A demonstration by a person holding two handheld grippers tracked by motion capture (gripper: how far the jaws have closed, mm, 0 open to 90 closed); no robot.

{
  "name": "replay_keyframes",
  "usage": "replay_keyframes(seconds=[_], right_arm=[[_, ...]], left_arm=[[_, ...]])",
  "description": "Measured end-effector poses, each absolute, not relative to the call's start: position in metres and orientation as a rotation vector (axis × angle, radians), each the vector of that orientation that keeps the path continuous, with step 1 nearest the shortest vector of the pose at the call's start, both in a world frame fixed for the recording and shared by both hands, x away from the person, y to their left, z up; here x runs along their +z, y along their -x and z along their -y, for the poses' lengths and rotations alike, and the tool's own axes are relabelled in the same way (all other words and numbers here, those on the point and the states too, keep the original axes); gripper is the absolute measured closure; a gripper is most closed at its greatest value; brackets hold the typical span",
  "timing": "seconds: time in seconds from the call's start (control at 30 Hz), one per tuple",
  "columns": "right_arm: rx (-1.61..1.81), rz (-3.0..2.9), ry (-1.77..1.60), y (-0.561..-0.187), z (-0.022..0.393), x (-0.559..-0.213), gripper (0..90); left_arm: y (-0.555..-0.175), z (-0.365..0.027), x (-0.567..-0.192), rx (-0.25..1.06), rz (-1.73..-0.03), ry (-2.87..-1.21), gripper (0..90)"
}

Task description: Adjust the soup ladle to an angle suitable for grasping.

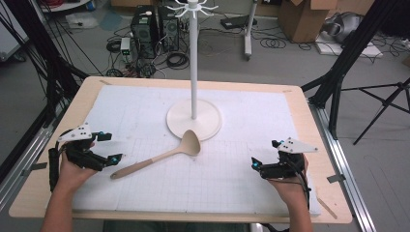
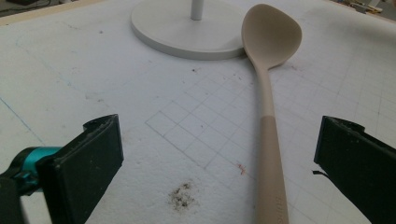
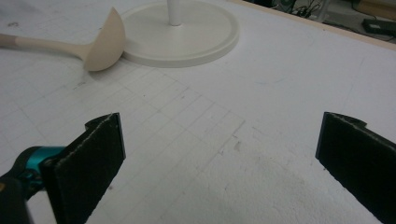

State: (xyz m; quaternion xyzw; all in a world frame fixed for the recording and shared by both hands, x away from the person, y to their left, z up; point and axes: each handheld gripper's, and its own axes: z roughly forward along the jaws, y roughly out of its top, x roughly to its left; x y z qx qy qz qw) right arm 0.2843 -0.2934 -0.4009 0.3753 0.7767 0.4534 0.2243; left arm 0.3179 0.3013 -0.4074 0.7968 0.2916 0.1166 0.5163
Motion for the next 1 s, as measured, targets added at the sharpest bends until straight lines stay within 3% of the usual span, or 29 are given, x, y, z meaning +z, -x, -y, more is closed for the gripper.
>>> replay_keyframes(seconds=[1.0], right_arm=[[1.227,-2.155,-1.026,-0.284,0.294,-0.402,0.1]], left_arm=[[-0.318,-0.288,-0.404,0.278,-0.677,-1.924,1.7]])
